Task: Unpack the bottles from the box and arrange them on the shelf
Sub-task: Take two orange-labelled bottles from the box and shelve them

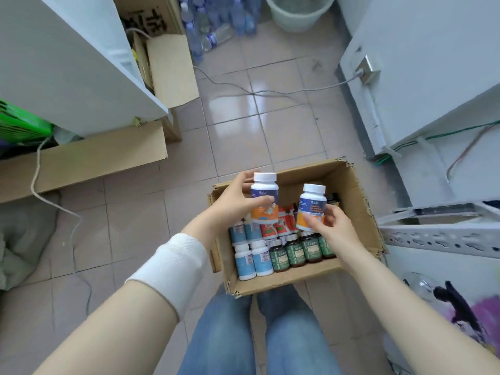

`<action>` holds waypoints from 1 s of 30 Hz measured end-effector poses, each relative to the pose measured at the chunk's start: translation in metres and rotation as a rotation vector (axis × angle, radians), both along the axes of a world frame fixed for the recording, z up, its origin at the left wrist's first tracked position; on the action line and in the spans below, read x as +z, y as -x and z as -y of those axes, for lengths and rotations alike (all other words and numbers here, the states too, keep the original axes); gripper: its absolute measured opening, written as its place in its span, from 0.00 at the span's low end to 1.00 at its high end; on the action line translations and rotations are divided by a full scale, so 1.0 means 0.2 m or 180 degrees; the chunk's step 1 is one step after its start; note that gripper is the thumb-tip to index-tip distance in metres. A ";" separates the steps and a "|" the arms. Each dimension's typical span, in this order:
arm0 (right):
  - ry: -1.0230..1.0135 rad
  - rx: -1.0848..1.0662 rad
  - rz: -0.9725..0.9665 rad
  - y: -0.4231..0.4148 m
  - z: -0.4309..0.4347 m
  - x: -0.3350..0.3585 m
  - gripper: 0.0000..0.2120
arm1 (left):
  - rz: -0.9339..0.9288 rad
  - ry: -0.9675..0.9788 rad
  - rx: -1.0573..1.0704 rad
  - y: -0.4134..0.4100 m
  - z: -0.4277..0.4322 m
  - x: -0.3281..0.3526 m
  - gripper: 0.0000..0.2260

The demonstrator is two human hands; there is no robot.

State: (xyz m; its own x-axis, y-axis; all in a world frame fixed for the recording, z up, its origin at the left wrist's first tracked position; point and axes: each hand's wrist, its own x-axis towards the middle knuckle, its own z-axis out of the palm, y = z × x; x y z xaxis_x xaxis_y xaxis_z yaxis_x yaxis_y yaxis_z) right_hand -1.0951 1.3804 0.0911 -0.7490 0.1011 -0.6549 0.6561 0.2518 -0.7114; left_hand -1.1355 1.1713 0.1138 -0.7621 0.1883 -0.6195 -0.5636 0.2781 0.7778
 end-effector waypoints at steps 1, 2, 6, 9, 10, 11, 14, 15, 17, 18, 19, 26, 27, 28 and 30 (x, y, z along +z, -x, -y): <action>-0.0017 -0.0095 -0.0106 -0.04 0.00 0.10 0.25 | -0.0060 -0.0070 -0.0009 -0.01 0.00 0.09 0.26; -0.0030 -0.0191 -0.0212 -0.08 0.00 0.20 0.25 | -0.0133 -0.0155 -0.0063 -0.02 0.00 0.19 0.23; -0.0209 -0.0800 -0.0607 -0.33 0.03 0.55 0.25 | -0.0379 -0.0665 -0.0575 -0.08 -0.01 0.55 0.12; -0.0204 -0.1360 -0.0941 -0.52 0.04 0.80 0.24 | -0.0669 -0.0915 -0.1044 -0.13 -0.10 0.80 0.12; -0.0217 -0.1487 -0.1049 -0.58 0.03 0.88 0.23 | -0.0774 -0.0984 -0.1177 -0.16 -0.14 0.88 0.12; -0.0252 -0.1592 -0.1155 -0.64 0.01 0.96 0.22 | -0.0870 -0.1057 -0.1301 -0.19 -0.20 0.96 0.12; -0.0472 -0.1909 -0.1456 -0.83 -0.09 1.21 0.18 | -0.1086 -0.1253 -0.1710 -0.31 -0.40 1.20 0.14; -0.0544 -0.2017 -0.1558 -0.90 -0.13 1.29 0.17 | -0.1130 -0.1309 -0.1855 -0.35 -0.46 1.27 0.14; -0.0717 -0.2189 -0.1741 -1.04 -0.21 1.46 0.16 | -0.1199 -0.1430 -0.2116 -0.45 -0.59 1.41 0.14; -0.0808 -0.2264 -0.1810 -1.11 -0.25 1.53 0.16 | -0.1232 -0.1489 -0.2247 -0.51 -0.65 1.48 0.13; -0.0901 -0.2340 -0.1887 -1.18 -0.30 1.60 0.16 | -0.1257 -0.1569 -0.2386 -0.56 -0.72 1.55 0.11; -0.1437 -0.2772 -0.2278 -1.79 -0.64 2.00 0.18 | -0.1217 -0.2322 -0.2875 -1.10 -1.24 1.98 0.26; -0.1502 -0.2817 -0.2320 -1.88 -0.70 2.05 0.19 | -0.1265 -0.2386 -0.2946 -1.18 -1.33 2.03 0.25; -0.1549 -0.2857 -0.2351 -1.97 -0.76 2.10 0.20 | -0.1309 -0.2449 -0.3025 -1.26 -1.42 2.08 0.23; -0.1628 -0.2966 -0.2434 -2.16 -0.90 2.18 0.20 | -0.1403 -0.2535 -0.3159 -1.43 -1.60 2.17 0.18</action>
